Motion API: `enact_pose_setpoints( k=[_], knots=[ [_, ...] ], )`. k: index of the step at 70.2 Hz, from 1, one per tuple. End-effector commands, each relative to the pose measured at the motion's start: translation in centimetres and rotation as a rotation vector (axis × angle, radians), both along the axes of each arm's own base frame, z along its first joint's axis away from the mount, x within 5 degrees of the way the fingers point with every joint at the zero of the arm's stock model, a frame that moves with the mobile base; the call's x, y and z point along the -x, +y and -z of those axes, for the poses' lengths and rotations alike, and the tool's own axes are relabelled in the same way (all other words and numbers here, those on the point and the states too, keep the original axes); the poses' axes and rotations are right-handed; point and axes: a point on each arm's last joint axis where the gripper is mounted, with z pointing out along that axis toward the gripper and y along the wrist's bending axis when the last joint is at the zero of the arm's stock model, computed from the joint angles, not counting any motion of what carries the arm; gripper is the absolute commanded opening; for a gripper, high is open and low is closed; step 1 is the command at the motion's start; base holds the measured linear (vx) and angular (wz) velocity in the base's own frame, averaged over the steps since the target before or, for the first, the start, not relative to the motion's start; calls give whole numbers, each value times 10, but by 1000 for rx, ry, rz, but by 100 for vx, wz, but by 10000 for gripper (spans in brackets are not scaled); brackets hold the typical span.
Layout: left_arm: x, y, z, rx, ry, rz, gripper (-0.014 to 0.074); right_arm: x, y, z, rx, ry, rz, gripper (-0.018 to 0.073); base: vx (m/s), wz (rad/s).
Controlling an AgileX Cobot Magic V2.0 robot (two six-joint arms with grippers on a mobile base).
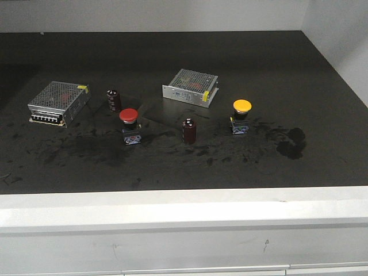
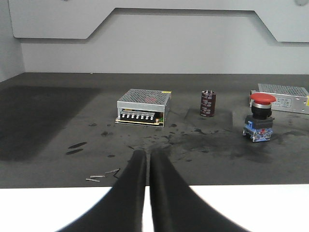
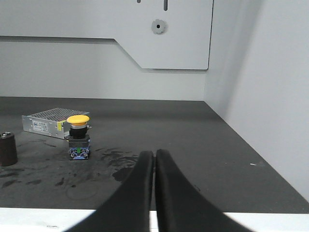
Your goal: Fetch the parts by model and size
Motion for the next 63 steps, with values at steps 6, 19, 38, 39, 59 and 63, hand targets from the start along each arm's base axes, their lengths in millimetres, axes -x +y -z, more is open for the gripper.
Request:
enact_pose_setpoints(
  k=[6, 19, 38, 39, 59, 63],
  knots=[
    [1, -1, -6, 10, -83, 12, -7, 1, 0, -6, 8, -77, -1, -10, 0, 0],
    [1, -1, -6, 10, -83, 12, -7, 1, 0, -6, 8, -77, -1, -10, 0, 0],
    [1, -1, -6, 10, -83, 12, -7, 1, 0, -6, 8, -77, -1, -10, 0, 0],
    [1, -1, -6, 10, -83, 12, -7, 1, 0, -6, 8, -77, -1, -10, 0, 0],
    [1, -1, -9, 10, -115, 15, -7, 2, 0, -7, 8, -88, -2, -10, 0, 0],
    [2, -1, -12, 13, -144, 18, -7, 2, 1, -11, 12, -133, -5, -10, 0, 0]
  ],
)
